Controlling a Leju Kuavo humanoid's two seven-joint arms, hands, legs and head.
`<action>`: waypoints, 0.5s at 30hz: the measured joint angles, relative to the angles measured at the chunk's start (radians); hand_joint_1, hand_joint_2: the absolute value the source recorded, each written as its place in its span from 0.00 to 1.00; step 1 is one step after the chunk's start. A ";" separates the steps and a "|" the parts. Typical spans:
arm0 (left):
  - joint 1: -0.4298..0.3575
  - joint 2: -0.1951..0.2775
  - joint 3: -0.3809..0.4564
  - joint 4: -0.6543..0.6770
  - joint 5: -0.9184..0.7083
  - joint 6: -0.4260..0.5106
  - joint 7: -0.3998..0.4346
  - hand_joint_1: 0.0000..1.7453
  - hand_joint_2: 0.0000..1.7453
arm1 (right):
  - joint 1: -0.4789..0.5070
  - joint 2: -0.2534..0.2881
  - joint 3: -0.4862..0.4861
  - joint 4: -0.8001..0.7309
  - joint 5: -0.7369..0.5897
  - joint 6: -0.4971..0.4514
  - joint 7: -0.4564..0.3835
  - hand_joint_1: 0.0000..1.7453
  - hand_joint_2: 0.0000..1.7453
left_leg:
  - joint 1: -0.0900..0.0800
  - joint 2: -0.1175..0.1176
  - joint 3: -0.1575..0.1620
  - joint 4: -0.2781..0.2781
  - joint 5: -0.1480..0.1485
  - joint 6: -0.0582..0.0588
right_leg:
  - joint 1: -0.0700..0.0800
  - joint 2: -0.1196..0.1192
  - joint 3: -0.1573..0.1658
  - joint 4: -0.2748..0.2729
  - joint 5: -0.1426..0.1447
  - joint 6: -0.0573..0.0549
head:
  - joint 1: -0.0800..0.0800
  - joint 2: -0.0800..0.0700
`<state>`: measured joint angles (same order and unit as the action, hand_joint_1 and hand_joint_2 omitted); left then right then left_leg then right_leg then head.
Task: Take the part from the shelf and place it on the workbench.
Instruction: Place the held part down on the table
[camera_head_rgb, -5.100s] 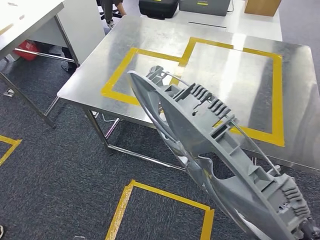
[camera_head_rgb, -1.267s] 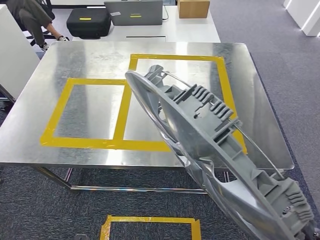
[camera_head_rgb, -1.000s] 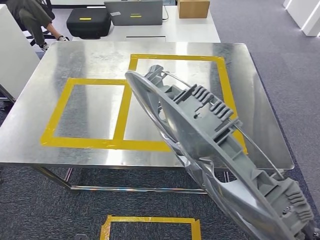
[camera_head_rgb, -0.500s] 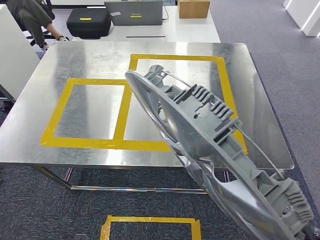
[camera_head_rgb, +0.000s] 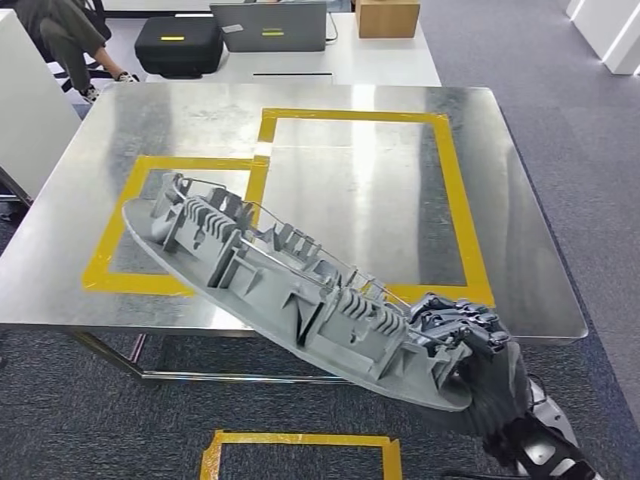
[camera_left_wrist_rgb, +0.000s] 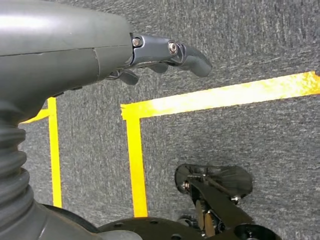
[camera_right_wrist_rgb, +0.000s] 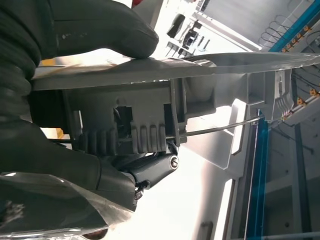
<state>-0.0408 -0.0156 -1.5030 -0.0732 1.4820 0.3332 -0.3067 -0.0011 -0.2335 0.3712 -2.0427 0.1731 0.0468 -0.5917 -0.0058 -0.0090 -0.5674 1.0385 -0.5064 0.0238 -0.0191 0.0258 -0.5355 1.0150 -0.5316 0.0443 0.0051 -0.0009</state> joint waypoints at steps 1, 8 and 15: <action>-0.001 0.001 0.000 0.000 0.002 0.000 0.000 0.00 1.00 | -0.007 0.000 0.003 0.003 0.006 -0.002 0.008 1.00 1.00 | 0.000 0.000 0.000 0.000 0.000 0.000 | 0.000 0.000 0.000 0.000 0.000 0.000 | 0.000 0.000; -0.002 0.001 0.000 0.000 0.021 0.002 0.000 0.00 1.00 | -0.074 0.000 0.034 0.041 0.089 -0.051 0.076 1.00 1.00 | 0.000 0.000 -0.001 0.000 0.000 0.000 | 0.000 0.000 -0.001 0.000 0.000 0.000 | 0.000 0.000; -0.005 0.000 0.000 0.000 0.024 -0.008 0.000 0.00 1.00 | -0.147 0.000 0.069 0.110 0.216 -0.098 0.163 1.00 1.00 | 0.000 0.000 -0.001 0.000 0.001 0.001 | 0.000 0.000 0.000 0.000 0.001 0.001 | 0.000 0.000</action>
<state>-0.0455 -0.0157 -1.5026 -0.0732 1.5057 0.3252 -0.3068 -0.1476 -0.2335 0.4398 -1.9325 0.3889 -0.0513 -0.4291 -0.0059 -0.0088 -0.5679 1.0384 -0.5056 0.0246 -0.0192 0.0260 -0.5359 1.0149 -0.5306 0.0449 0.0050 -0.0009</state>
